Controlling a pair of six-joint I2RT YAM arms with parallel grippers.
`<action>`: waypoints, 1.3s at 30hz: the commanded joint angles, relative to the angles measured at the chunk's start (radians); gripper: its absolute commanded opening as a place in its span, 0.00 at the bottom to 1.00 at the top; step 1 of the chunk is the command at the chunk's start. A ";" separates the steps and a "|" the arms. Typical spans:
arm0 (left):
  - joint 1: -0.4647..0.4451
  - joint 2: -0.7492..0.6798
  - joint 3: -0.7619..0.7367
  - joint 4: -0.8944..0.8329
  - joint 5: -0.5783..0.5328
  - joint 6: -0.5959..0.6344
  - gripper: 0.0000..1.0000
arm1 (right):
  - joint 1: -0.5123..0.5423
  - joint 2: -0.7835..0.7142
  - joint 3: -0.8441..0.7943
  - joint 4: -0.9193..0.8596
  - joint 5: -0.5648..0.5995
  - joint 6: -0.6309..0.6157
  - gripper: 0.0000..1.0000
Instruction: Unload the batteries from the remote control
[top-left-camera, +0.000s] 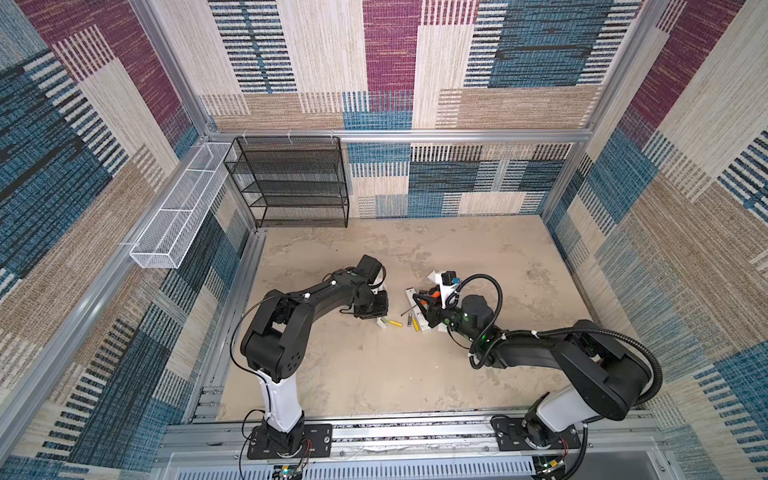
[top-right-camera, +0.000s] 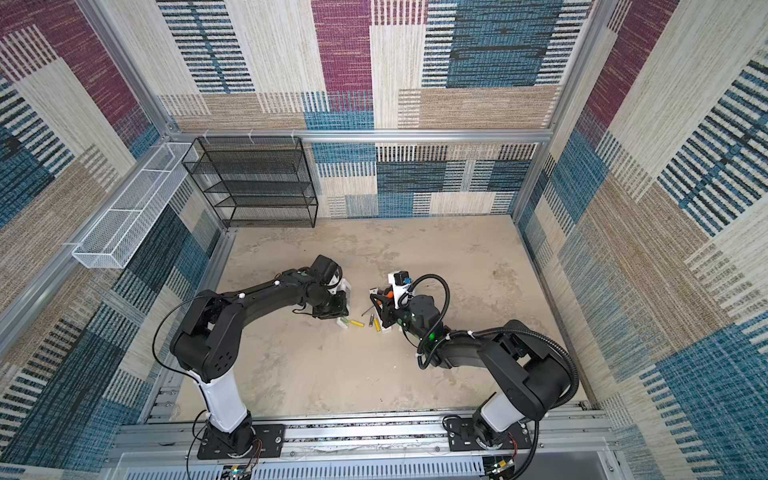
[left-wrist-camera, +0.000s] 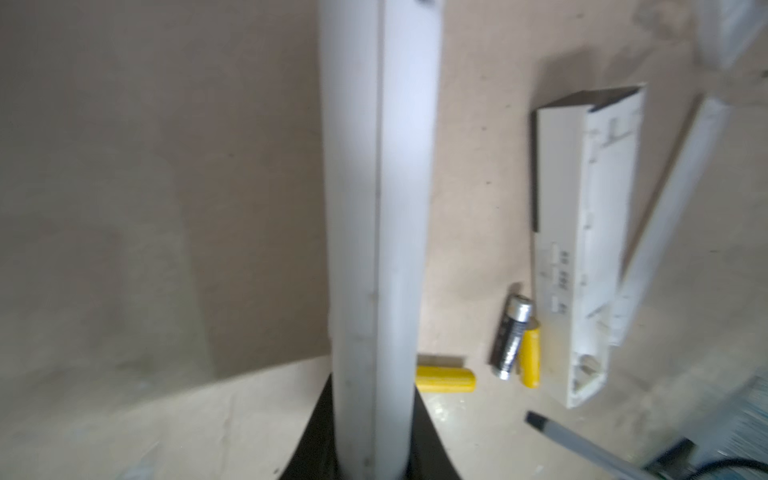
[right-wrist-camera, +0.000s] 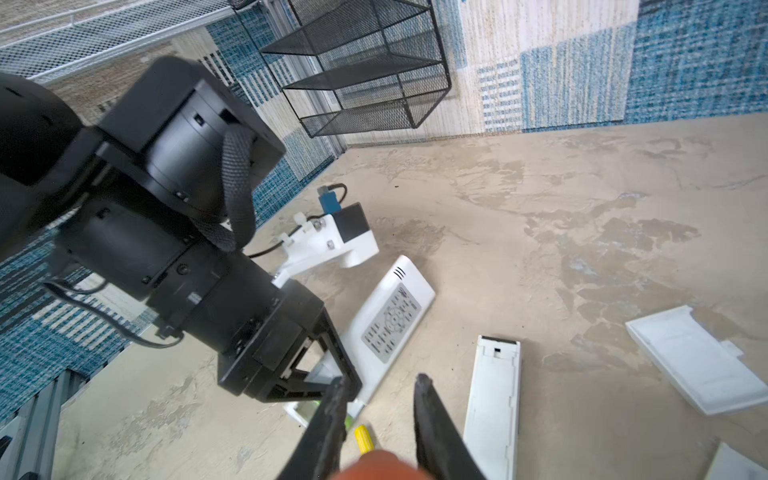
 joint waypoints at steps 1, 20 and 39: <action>0.027 -0.010 -0.068 0.229 0.180 -0.087 0.18 | 0.000 0.027 -0.005 0.157 -0.083 -0.032 0.00; 0.156 0.048 -0.197 0.412 0.373 -0.072 0.30 | 0.000 0.243 0.125 0.209 -0.144 -0.157 0.00; 0.179 0.099 -0.191 0.443 0.422 -0.056 0.06 | -0.004 0.292 0.227 0.008 -0.221 -0.226 0.00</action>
